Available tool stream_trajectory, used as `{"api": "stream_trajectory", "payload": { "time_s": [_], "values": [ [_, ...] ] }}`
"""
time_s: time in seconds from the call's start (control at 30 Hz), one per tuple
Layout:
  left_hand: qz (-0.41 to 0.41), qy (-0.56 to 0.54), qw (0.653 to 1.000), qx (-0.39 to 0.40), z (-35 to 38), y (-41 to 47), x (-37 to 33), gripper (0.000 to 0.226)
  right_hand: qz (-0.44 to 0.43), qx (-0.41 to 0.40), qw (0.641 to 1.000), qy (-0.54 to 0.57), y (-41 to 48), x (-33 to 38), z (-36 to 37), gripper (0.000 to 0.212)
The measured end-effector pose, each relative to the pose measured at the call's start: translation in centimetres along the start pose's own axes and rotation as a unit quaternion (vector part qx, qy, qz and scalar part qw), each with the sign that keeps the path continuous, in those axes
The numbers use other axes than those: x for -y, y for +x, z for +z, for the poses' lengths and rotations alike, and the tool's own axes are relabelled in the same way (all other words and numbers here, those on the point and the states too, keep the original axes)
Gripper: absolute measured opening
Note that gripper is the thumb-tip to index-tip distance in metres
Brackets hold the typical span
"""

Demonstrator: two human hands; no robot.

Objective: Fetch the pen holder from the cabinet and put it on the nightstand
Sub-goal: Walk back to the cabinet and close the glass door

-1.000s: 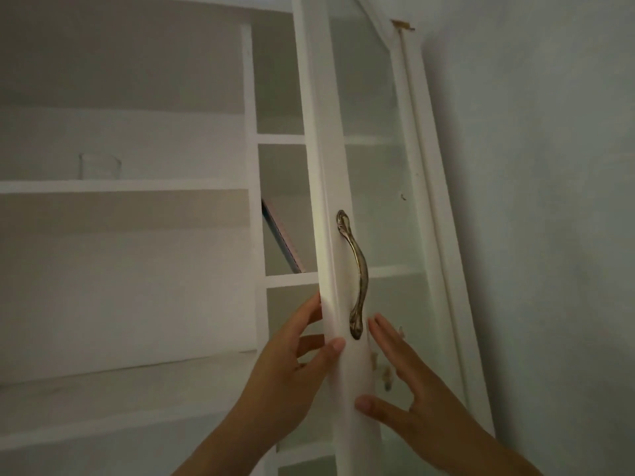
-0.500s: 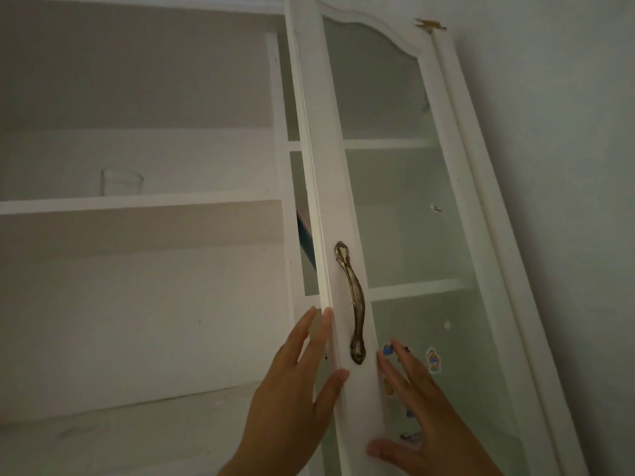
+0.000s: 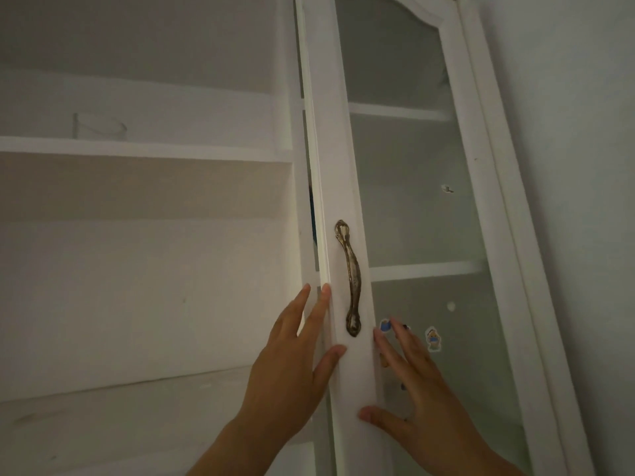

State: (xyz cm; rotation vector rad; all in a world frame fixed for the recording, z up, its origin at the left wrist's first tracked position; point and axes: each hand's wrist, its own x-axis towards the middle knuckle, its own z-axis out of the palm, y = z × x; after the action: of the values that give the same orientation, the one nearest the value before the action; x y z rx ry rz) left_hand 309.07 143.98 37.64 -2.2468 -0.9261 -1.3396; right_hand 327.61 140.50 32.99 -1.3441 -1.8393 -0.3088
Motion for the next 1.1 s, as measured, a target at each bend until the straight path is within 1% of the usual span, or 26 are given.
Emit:
{"api": "stream_trajectory", "payload": {
  "time_s": [0.17, 0.37, 0.47, 0.63, 0.7, 0.8, 0.93, 1.03, 1.1],
  "values": [
    [0.013, -0.005, 1.000, -0.015, 1.1, 0.2, 1.3, 0.069, 0.013, -0.009, 1.000, -0.001, 0.8, -0.2, 1.2, 0.088],
    [0.040, -0.051, 0.998, -0.023, 2.2, 0.1, 1.7, 0.064, 0.011, -0.025, 1.000, -0.002, 1.0, -0.3, 1.7, 0.088],
    [0.050, -0.058, 0.996, -0.043, 2.6, 0.2, 1.9, 0.067, 0.014, -0.028, 0.999, -0.010, 1.0, -0.2, 1.8, 0.087],
    [0.092, -0.012, 0.993, -0.074, 2.4, 0.3, 1.7, 0.069, 0.005, -0.020, 0.999, -0.048, 0.9, -0.6, 1.0, 0.089],
    [0.100, -0.004, 0.993, -0.061, 2.0, 0.5, 1.6, 0.067, -0.003, -0.010, 0.997, -0.077, 0.9, -0.9, 0.3, 0.093],
    [0.105, -0.009, 0.994, -0.031, 1.7, 0.5, 1.5, 0.065, -0.009, 0.015, 0.998, -0.054, 1.4, -0.7, -0.3, 0.096],
    [0.084, 0.010, 0.996, 0.027, 1.5, 0.3, 1.4, 0.079, -0.020, 0.027, 0.998, -0.061, 1.9, -0.6, 0.2, 0.096],
    [0.072, 0.020, 0.997, 0.035, 1.6, 0.5, 1.5, 0.082, -0.027, 0.031, 0.996, -0.082, 2.4, -0.8, 0.4, 0.096],
    [0.077, 0.025, 0.997, 0.021, 1.8, 0.6, 1.7, 0.082, -0.024, 0.039, 0.995, -0.085, 2.8, -0.8, 0.4, 0.094]
  ]
}}
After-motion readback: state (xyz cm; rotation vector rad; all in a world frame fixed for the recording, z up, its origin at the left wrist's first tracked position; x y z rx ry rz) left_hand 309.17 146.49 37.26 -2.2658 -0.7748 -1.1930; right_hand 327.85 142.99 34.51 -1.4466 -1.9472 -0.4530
